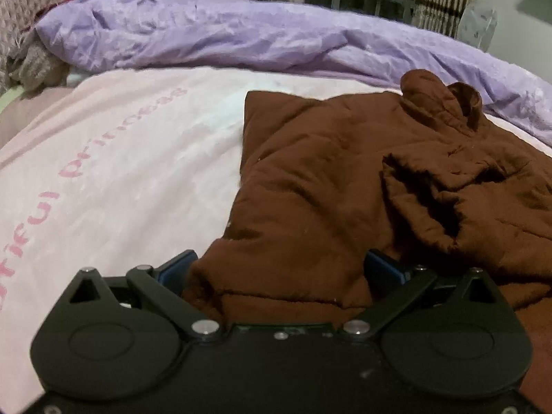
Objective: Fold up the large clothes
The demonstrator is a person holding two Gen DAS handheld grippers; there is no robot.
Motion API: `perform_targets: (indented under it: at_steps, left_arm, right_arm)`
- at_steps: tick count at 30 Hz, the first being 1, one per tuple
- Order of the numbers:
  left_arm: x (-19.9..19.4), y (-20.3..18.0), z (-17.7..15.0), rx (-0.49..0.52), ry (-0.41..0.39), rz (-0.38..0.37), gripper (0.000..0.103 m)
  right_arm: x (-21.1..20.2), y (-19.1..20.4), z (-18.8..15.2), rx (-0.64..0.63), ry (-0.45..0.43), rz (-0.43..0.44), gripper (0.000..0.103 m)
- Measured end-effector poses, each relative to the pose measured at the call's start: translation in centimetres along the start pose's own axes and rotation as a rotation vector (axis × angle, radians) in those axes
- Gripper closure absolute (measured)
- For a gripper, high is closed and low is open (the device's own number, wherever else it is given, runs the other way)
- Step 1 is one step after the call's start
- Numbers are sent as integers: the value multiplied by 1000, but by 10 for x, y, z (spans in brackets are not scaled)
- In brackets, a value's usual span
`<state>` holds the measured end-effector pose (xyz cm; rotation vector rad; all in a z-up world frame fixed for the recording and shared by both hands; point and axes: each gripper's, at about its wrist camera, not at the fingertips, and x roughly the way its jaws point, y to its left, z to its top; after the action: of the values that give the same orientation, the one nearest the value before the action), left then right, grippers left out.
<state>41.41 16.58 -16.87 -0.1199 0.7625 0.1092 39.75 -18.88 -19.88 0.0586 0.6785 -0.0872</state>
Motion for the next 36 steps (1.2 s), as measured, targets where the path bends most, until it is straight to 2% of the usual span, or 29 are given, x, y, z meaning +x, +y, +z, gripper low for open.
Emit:
perform_targets:
  at_steps: [1, 2, 3, 4, 5, 6, 8, 10, 12, 15, 18, 23, 24, 25, 28, 30, 32, 33, 34, 35, 36]
  left_arm:
    - [-3, 2, 3, 2, 26, 0, 0]
    - [-10, 5, 5, 8, 39, 3, 0]
    - [-22, 8, 7, 17, 36, 9, 0]
    - [-32, 12, 8, 25, 28, 17, 0]
    - [-42, 16, 8, 32, 25, 28, 0]
    - [-55, 22, 7, 43, 25, 38, 0]
    - [-79, 32, 3, 77, 27, 49, 0]
    - [-105, 44, -7, 130, 27, 76, 0]
    - [-129, 58, -20, 134, 29, 112, 0]
    - [-149, 67, -46, 80, 68, 46, 0]
    - [-155, 60, -76, 27, 106, -16, 0]
    - [-137, 41, -109, 24, 196, -60, 0]
    - [-132, 37, -113, 31, 206, -88, 0]
    - [-131, 34, -116, 41, 205, -103, 0]
    - [-129, 25, -119, 83, 184, -82, 0]
    - [-128, 25, -119, 72, 170, -85, 0]
    - [-128, 28, -118, 44, 140, -122, 3]
    - [-129, 28, -118, 32, 128, -142, 4]
    - [-130, 28, -117, 29, 120, -151, 7]
    - [-130, 28, -115, 24, 111, -149, 27]
    - [-132, 30, -110, 15, 101, -128, 60]
  right_arm:
    - [-5, -5, 2, 10, 5, 16, 63]
    - [-13, -10, 2, 25, 9, 33, 55]
    - [-22, -16, 3, 34, 9, 52, 40]
    - [-33, -23, 2, 36, 9, 66, 31]
    - [-44, -29, 1, 34, 2, 62, 17]
    - [-55, -34, -1, 31, -13, 44, 11]
    - [-79, -49, -9, 3, -41, -2, 11]
    - [-97, -62, -18, -50, -35, -43, 11]
    - [-113, -78, -31, -107, -23, -91, 11]
    - [-124, -101, -50, -139, 32, -133, 10]
    - [-123, -119, -70, -117, 115, -175, 10]
    - [-128, -136, -93, -14, 147, -129, 4]
    - [-127, -140, -93, 12, 152, -122, 2]
    - [-124, -142, -92, 27, 156, -118, 1]
    - [-117, -144, -93, 7, 153, -128, 0]
    - [-114, -144, -96, -2, 142, -134, 0]
    - [-112, -153, -98, 61, 145, -82, 0]
    - [-113, -157, -97, 91, 149, -51, 7]
    - [-117, -158, -97, 96, 140, -36, 18]
    - [-122, -159, -96, 96, 134, -22, 40]
    - [-127, -158, -95, 100, 127, -15, 79]
